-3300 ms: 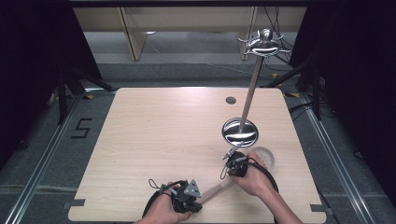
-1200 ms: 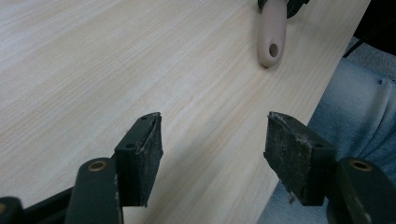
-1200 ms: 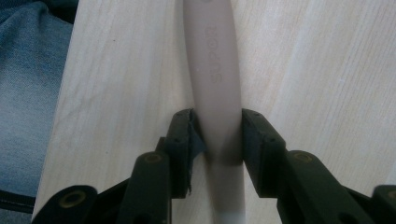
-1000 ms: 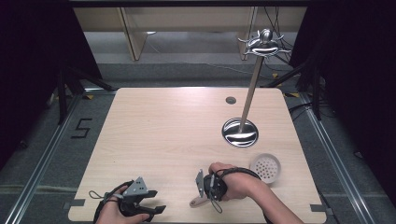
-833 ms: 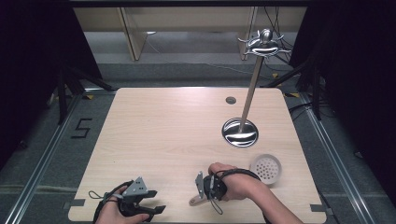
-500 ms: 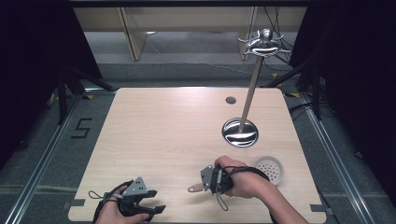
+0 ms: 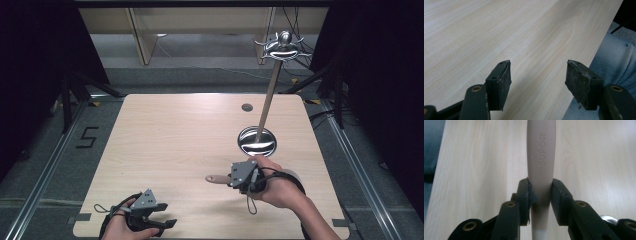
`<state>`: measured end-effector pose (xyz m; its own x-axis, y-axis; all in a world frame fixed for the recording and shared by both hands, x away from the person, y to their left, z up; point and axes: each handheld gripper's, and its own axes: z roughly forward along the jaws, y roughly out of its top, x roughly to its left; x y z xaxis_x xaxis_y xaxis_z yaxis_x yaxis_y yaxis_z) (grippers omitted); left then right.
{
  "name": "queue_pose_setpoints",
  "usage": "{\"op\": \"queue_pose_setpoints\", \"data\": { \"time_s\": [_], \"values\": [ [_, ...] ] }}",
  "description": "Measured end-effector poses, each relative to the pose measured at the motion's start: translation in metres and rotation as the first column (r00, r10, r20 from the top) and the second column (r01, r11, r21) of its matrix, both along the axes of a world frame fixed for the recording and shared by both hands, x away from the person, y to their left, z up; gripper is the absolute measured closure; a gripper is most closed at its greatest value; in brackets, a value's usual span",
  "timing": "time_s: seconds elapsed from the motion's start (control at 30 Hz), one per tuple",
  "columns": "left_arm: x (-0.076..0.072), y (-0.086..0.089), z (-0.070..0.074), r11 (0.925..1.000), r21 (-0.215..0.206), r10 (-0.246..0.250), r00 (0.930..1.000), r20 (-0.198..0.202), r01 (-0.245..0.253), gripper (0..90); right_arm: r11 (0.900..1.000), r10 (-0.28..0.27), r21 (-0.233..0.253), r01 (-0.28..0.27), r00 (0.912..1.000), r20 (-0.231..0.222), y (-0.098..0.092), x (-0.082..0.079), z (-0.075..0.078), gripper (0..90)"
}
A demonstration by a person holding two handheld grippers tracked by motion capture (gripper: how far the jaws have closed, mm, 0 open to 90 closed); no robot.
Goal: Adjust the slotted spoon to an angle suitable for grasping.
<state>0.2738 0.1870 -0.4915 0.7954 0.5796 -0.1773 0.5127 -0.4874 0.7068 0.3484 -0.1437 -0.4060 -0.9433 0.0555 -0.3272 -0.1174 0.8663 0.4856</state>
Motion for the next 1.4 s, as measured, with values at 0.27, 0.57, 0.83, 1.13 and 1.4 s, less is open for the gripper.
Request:
{"op": "queue_pose_setpoints", "data": {
  "time_s": [0.27,0.57,0.83,1.13,1.4],
  "values": [
    [-0.001,-0.001,0.000,0.9995,-0.024,0.021,0.9996,-0.017,-0.022,36.3,0.979,-0.115,0.170,0.112,0.9933,0.008,-0.019,0.002,0.013,70.9],
    [-0.001,0.000,0.000,0.9996,-0.018,0.024,0.9997,-0.011,-0.024,36.3,0.932,-0.196,0.315,0.179,0.9802,0.024,-0.035,0.006,0.022,70.9],
    [0.001,0.001,0.000,0.9999,-0.013,0.009,1.0000,0.000,-0.009,36.4,0.857,-0.291,0.453,0.246,0.9563,0.030,-0.050,0.005,0.030,70.9],
    [0.000,0.000,0.000,0.9995,-0.020,0.024,0.9996,-0.012,-0.025,36.4,0.773,-0.379,0.560,0.300,0.9251,0.027,-0.065,0.005,0.035,70.9],
    [0.001,0.000,0.001,0.9999,-0.010,0.010,0.9999,0.008,-0.010,36.5,0.703,-0.428,0.636,0.319,0.9036,0.019,-0.074,0.005,0.040,70.9]
  ]
}}
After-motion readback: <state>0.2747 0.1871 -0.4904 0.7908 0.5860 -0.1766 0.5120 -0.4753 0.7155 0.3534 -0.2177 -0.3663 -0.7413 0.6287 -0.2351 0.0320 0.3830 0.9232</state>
